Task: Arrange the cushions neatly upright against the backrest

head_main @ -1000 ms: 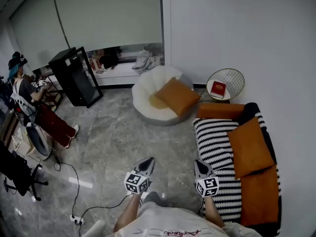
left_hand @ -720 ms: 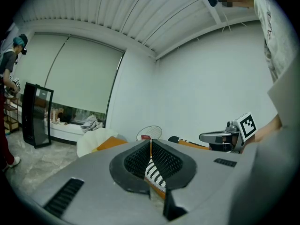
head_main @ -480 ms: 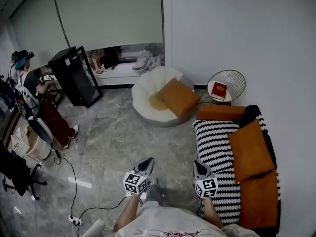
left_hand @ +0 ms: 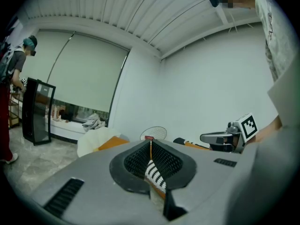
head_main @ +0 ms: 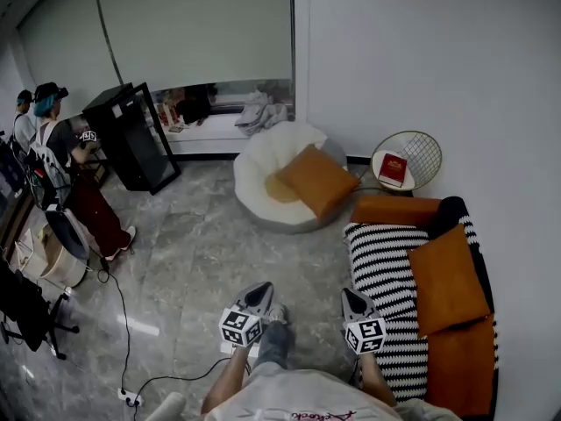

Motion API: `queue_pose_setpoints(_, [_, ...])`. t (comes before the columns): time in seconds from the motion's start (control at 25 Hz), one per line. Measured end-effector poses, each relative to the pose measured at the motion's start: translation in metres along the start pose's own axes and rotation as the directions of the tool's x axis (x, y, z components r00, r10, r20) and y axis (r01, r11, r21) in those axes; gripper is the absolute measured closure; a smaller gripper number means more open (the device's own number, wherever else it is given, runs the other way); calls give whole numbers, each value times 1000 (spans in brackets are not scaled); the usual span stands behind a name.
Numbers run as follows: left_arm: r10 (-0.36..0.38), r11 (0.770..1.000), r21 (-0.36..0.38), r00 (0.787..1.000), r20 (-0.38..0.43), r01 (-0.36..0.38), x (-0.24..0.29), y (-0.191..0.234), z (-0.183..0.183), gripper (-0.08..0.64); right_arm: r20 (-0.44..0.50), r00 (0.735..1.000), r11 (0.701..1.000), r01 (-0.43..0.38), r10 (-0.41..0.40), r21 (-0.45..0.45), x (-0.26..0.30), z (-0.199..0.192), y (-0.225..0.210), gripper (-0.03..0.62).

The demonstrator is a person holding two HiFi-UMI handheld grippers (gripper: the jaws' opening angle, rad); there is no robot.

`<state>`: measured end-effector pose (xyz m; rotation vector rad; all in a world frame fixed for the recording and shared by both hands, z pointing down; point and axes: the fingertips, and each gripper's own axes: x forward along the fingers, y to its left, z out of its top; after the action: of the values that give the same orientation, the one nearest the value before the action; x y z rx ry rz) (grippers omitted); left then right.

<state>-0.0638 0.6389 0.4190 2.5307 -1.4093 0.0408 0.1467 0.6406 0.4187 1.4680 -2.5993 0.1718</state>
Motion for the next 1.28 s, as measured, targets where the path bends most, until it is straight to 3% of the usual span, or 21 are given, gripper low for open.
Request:
queue_pose_setpoints(0.36, [-14,1000,-15,1000,7,14,63,70,19,525,-13,1000,1000,7,-7,-20,91,18,-23,565])
queue_pose_setpoints(1.08, [-41,999,-12,999,15,41,204,260,107,525,-11,1000,999,26,-27,-33,333,95,-67,565])
queue_pose_setpoints(1.28, [-67,997,-30,998,2,67,233,298,111,525,-28,999,999,42,-43,-32,374,100,-68,565])
